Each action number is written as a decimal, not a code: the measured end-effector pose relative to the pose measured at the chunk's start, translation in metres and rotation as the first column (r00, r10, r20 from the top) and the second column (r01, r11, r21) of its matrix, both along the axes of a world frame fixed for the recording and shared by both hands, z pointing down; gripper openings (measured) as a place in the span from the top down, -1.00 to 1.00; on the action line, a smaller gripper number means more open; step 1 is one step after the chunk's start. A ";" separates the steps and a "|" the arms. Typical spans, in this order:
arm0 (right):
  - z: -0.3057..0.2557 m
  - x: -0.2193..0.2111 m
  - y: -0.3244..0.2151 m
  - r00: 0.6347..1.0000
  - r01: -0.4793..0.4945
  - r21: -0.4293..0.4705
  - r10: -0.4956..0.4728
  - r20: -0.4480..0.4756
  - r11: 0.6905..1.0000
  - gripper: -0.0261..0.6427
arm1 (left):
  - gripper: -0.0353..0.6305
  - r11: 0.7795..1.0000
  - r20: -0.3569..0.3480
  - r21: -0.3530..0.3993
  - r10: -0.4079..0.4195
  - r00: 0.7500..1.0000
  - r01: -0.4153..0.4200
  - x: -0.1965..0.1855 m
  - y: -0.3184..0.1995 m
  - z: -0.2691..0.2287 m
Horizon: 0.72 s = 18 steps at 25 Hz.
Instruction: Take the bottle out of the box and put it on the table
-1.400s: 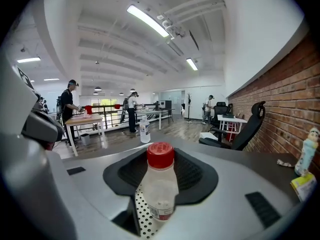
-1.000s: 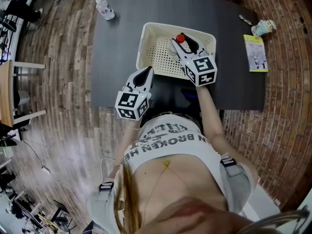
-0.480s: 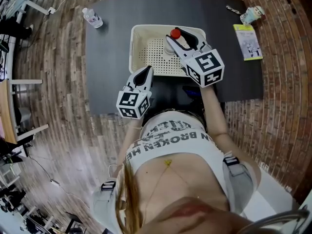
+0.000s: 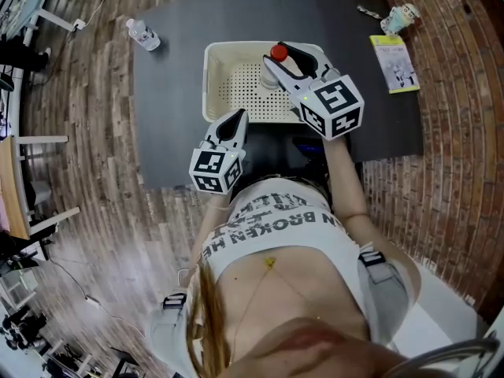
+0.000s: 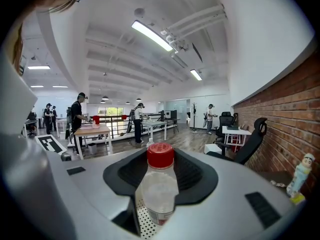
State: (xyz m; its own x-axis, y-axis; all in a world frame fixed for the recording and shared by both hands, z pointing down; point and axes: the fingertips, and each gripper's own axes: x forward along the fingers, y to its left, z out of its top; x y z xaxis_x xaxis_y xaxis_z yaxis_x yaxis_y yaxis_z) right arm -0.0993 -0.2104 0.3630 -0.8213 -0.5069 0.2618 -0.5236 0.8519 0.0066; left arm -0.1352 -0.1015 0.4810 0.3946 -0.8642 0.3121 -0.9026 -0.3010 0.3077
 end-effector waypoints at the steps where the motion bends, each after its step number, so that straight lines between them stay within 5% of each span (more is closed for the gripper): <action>1: 0.000 0.000 0.000 1.000 0.000 -0.001 0.000 0.000 1.000 0.45 | 0.88 1.000 0.006 0.000 0.004 1.000 -0.004 0.001 0.001 0.000; 18: -0.004 0.015 -0.002 1.000 -0.018 -0.001 0.018 0.004 1.000 0.45 | 0.88 1.000 0.015 -0.015 0.010 1.000 -0.010 0.009 0.008 0.001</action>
State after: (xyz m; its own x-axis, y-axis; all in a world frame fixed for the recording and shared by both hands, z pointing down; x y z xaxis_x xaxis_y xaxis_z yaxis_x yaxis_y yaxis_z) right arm -0.0840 -0.2120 0.3594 -0.8130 -0.5213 0.2594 -0.5389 0.8424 0.0038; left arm -0.1259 -0.0940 0.4820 0.3983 -0.8555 0.3307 -0.9041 -0.3055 0.2987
